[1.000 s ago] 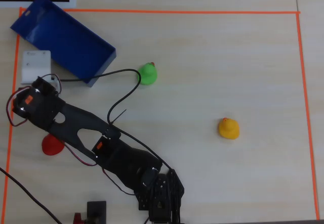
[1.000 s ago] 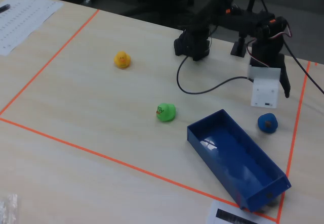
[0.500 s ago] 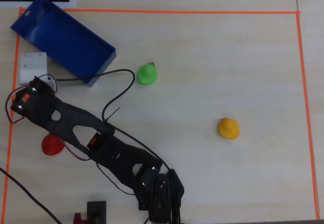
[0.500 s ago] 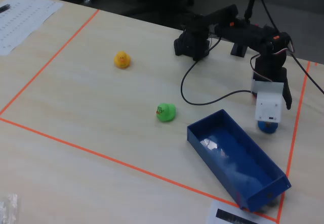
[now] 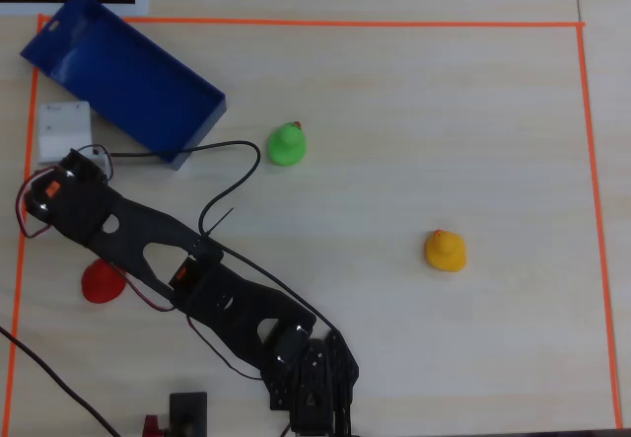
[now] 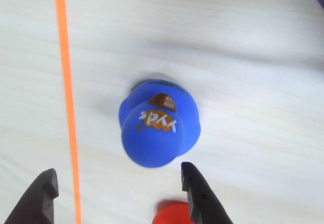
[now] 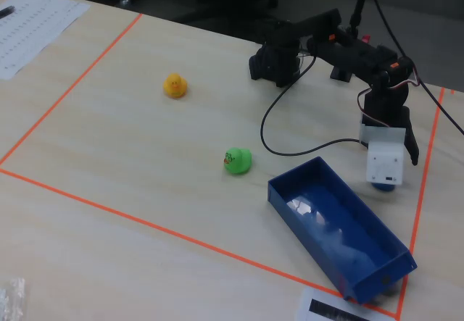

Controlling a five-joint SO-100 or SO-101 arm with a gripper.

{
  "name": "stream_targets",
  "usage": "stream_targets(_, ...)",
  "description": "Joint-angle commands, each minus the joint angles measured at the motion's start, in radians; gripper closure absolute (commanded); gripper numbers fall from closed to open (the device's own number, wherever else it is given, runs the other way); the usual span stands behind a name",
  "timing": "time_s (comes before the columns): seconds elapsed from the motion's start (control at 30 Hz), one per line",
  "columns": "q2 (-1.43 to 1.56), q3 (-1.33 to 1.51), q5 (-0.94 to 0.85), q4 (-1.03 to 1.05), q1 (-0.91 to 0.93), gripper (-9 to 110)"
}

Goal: Grasp blue duck and put it into box.

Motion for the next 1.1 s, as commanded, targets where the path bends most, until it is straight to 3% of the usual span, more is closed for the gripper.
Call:
stream_targets(0.0,0.011,0.020,-0.015,-0.041,0.017,69)
stream_targets(0.77,0.025,0.236,-0.031,-0.201,0.034,71)
stream_targets(0.8,0.025,0.239,-0.028,-0.202,0.034,75)
stream_targets(0.9,0.021,0.241,0.005,-0.204,0.038,101)
stream_targets(1.07,0.061,0.258,0.025,-0.179,0.051,101)
